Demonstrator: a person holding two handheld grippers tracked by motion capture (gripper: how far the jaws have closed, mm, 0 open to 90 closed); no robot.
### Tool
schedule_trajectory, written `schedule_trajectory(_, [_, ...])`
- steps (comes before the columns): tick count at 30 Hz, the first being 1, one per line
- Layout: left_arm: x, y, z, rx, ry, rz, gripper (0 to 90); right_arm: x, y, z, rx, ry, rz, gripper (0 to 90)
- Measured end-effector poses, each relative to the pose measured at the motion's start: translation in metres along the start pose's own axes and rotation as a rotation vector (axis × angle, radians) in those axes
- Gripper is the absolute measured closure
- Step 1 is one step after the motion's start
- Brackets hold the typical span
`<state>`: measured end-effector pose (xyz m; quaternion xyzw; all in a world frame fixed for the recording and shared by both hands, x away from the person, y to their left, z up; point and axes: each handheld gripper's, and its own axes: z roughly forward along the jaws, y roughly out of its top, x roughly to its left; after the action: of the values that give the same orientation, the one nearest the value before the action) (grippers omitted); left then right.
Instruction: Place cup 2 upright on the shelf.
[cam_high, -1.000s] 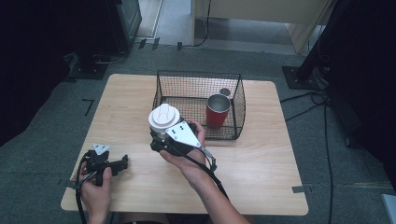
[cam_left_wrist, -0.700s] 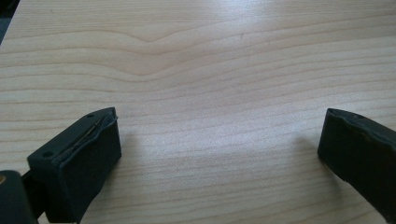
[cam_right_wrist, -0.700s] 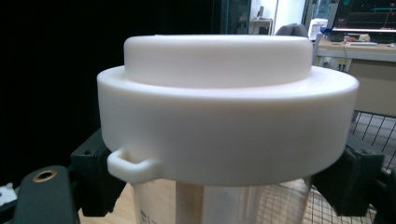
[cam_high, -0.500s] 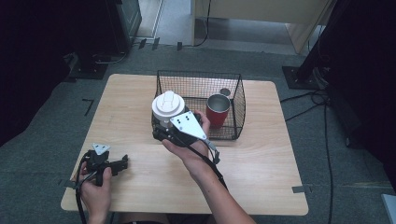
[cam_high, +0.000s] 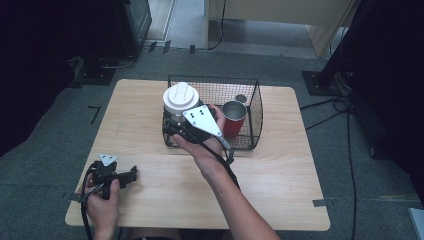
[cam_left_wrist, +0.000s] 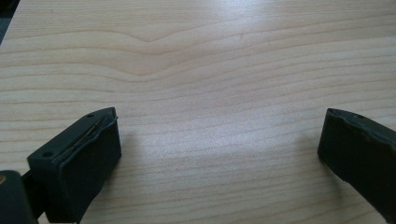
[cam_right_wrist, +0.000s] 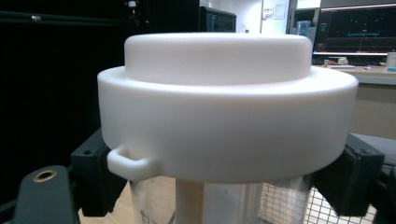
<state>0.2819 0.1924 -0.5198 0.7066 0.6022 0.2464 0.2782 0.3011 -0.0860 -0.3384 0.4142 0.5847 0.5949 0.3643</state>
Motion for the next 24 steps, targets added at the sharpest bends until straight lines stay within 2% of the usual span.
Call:
schedule_trajectory(7, [0.000,0.000,0.000,-0.002,0.000,-0.003,0.0,-0.005,0.000,0.015,-0.004,-0.018,0.027,15.8])
schedule_trajectory(24, [0.000,0.000,0.000,-0.002,0.000,-0.003,0.0,-0.023,-0.018,0.049,0.026,-0.081,0.025,15.8])
